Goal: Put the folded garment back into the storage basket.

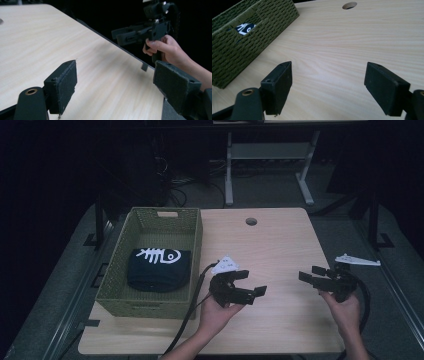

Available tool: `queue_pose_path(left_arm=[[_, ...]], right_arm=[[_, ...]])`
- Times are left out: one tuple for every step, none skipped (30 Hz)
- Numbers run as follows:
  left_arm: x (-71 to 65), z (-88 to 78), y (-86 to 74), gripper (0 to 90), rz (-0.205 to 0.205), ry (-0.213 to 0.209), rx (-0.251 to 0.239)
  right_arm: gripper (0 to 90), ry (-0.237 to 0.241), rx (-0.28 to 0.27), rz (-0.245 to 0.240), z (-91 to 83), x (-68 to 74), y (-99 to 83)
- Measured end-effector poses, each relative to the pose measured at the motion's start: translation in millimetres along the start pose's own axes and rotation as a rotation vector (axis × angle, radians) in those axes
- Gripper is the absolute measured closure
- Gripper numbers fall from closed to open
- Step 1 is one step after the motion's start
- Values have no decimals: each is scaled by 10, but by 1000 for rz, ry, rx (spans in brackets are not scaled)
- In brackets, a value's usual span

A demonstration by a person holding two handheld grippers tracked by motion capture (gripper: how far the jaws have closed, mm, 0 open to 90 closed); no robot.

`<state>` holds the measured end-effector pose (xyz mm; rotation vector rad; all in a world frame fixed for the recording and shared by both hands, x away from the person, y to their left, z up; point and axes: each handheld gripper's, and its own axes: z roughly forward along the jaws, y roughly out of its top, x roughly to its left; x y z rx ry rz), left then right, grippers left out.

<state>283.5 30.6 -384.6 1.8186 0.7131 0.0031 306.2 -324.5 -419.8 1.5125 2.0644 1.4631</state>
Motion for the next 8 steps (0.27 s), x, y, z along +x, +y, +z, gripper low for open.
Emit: queue_pose_path(left_arm=[[-10,-15,-48,186,2,0,0],[-23,-32,-95,186,9,-3,-3],[-23,-32,-95,186,9,-3,-3],[-60,-68,-192,186,26,-5,-6],[-60,-68,-192,186,26,-5,-6],[-98,-95,-278,186,51,-7,4],[-108,-118,-321,186,82,0,15],[-108,-118,-321,186,82,0,15]], right_arm=[[211,-28,5,-18,-29,58,-41],[216,-53,-1,-66,-64,136,-99],[223,-50,-28,-105,-100,220,-178],[222,-43,-60,-136,-136,290,-264],[222,-43,-60,-136,-136,290,-264],[219,-41,-88,-180,-185,362,-431],[207,-26,-69,-182,-196,364,-467],[208,-17,-58,-174,-209,350,-484]])
